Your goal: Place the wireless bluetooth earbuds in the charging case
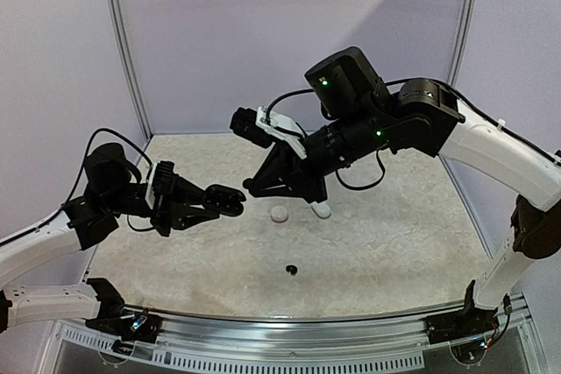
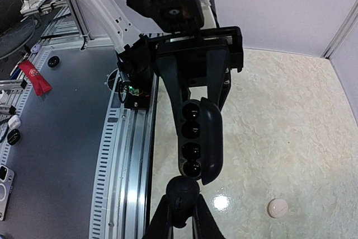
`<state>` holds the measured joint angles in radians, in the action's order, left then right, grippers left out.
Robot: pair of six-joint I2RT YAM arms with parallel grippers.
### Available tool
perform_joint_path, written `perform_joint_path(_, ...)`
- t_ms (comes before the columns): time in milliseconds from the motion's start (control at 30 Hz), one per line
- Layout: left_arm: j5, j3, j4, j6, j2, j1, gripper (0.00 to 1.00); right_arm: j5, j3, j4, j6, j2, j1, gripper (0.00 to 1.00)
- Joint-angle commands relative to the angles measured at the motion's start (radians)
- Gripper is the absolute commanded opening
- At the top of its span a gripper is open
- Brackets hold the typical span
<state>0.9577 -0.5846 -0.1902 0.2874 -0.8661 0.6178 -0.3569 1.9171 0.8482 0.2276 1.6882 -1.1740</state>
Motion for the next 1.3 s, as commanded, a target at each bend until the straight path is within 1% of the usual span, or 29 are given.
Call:
perform_joint_path(0, 0.014, 0.02, -0.024, -0.015, 0.001, 0.047, 0.0, 0.08, 0.056, 0.067, 0.05, 0.004, -0.055, 0.0)
perform_joint_path(167, 0.003, 0.031, -0.028, -0.005, 0.002, 0.082, 0.0, 0.204, 0.124, 0.145, 0.108, 0.053, -0.11, 0.0)
perform_joint_path(233, -0.013, 0.032, -0.035, -0.025, -0.002, 0.089, 0.0, 0.232, 0.138, 0.157, 0.129, 0.072, -0.126, 0.0)
perform_joint_path(600, -0.027, 0.032, -0.038, -0.131, -0.001, 0.095, 0.0, 0.251, 0.176, 0.182, 0.136, 0.138, -0.132, 0.03)
perform_joint_path(833, -0.027, 0.028, -0.014, -0.126, 0.003, 0.096, 0.0, 0.303, 0.233, 0.225, 0.148, 0.194, -0.133, 0.04)
perform_joint_path(1033, -0.043, 0.031, -0.031, -0.141, 0.0, 0.096, 0.0, 0.299, 0.238, 0.249, 0.147, 0.208, -0.132, 0.06)
perform_joint_path(1267, -0.037, 0.032, -0.035, -0.143, 0.001, 0.097, 0.0, 0.347, 0.239, 0.235, 0.141, 0.216, -0.132, 0.08)
